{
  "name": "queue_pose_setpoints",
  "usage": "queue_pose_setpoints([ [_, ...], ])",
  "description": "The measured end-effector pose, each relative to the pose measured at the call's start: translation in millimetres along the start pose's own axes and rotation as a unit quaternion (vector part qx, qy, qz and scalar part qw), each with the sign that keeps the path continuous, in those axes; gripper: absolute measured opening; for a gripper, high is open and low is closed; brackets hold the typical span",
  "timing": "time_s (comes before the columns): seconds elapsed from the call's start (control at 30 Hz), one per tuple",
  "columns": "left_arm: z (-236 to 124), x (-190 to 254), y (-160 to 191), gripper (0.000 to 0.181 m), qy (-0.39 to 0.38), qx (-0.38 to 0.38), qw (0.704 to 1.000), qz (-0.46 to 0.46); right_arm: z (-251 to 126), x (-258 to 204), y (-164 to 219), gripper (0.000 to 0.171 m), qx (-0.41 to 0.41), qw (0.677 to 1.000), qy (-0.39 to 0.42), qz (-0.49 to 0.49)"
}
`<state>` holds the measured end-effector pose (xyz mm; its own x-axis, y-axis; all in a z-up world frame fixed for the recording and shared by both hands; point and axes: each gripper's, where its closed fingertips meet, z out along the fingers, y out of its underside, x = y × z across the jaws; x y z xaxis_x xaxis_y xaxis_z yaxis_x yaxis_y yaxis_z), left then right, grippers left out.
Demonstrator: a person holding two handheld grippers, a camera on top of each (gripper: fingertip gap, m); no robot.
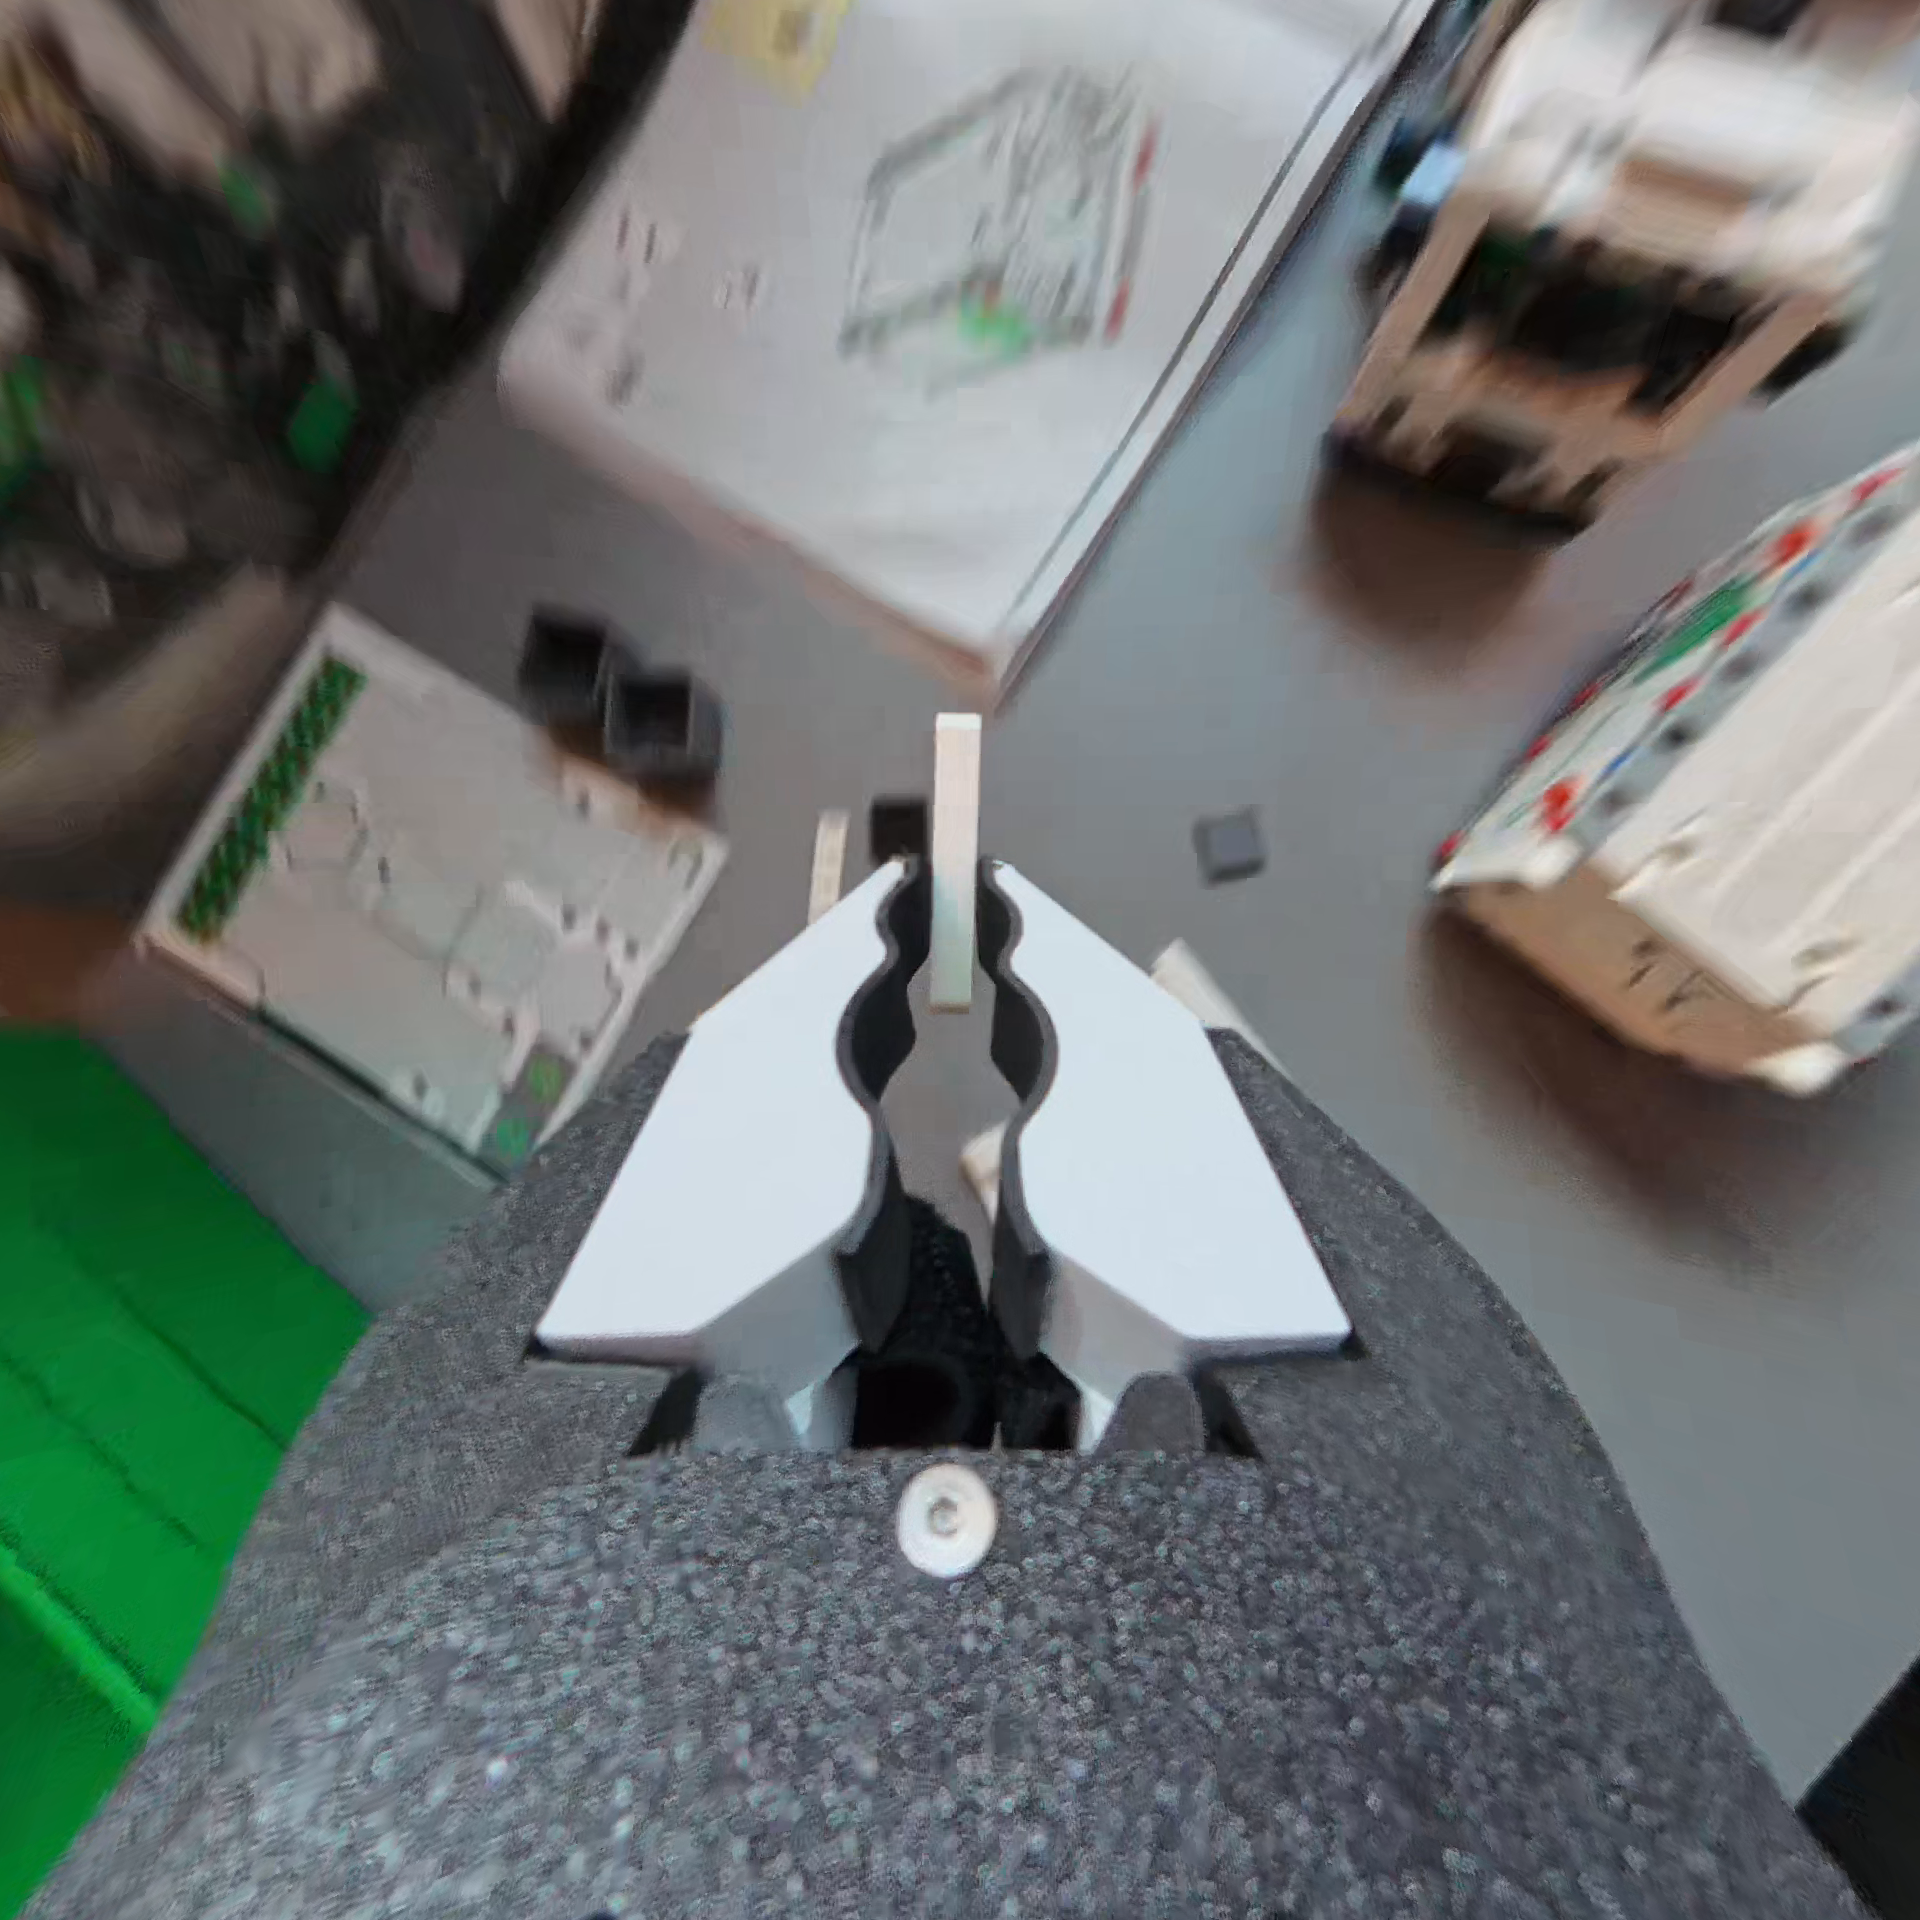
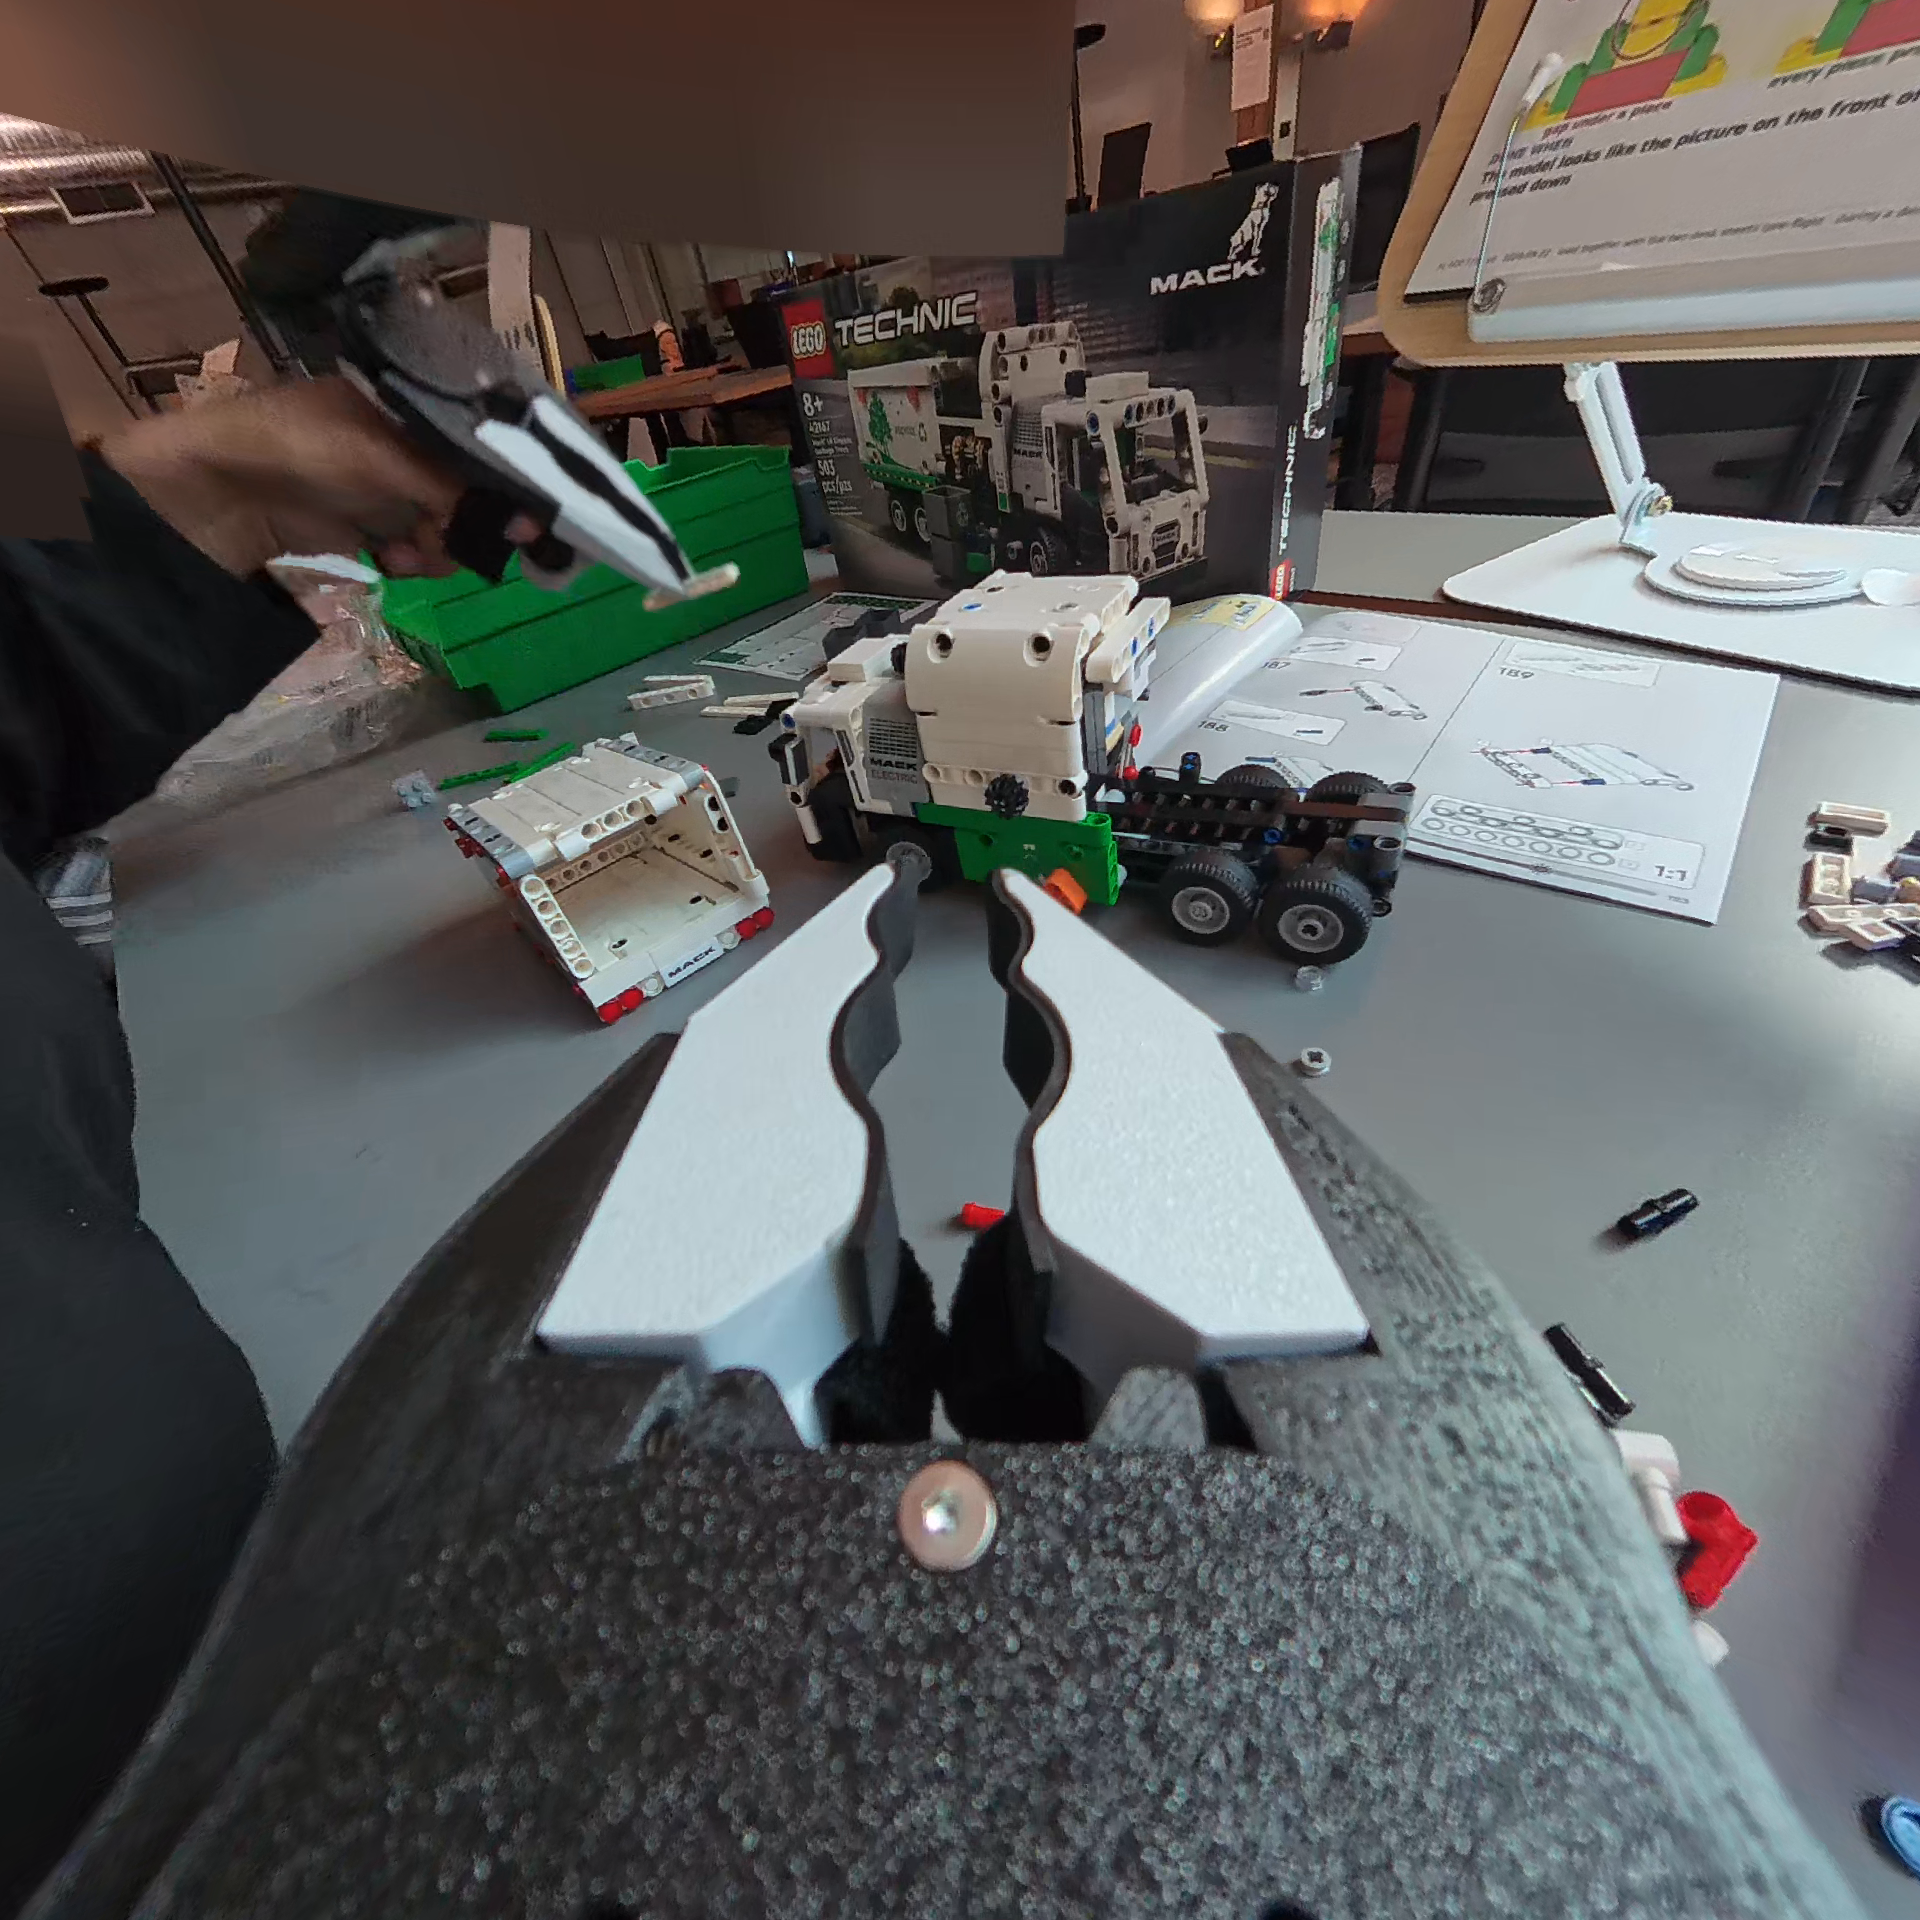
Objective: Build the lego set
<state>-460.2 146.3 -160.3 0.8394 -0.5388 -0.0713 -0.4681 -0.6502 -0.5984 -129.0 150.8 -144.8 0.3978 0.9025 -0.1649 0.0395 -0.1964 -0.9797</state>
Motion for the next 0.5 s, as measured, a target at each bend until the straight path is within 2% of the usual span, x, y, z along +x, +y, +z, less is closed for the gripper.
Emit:
queue_pose_setpoints([
  [0.1, 8.2, 38.7, -92.4, 0.006, 0.087, 0.047, 0.995, 0.033, -0.9, -1.8, -0.9, 0.012, 0.003, 1.0, -0.005, 0.0],
  [0.2, 46.2, 58.8, -153.8, 0.006, 0.147, 0.017, 0.987, 0.064, -2.3, -2.4, -2.1, 0.012, 0.007, 1.0, -0.007, 0.002],
  [0.37, 138.2, 77.7, -195.7, 0.006, 0.196, -0.094, 0.964, 0.15, -3.5, 4.3, -1.7, 0.012, 0.008, 1.0, 0.003, 0.016],
  [0.5, 189.7, 111.7, -219.0, 0.006, 0.26, -0.143, 0.939, 0.174, -3.8, 5.2, -2.2, 0.012, 0.01, 1.0, 0.0, 0.024],
])
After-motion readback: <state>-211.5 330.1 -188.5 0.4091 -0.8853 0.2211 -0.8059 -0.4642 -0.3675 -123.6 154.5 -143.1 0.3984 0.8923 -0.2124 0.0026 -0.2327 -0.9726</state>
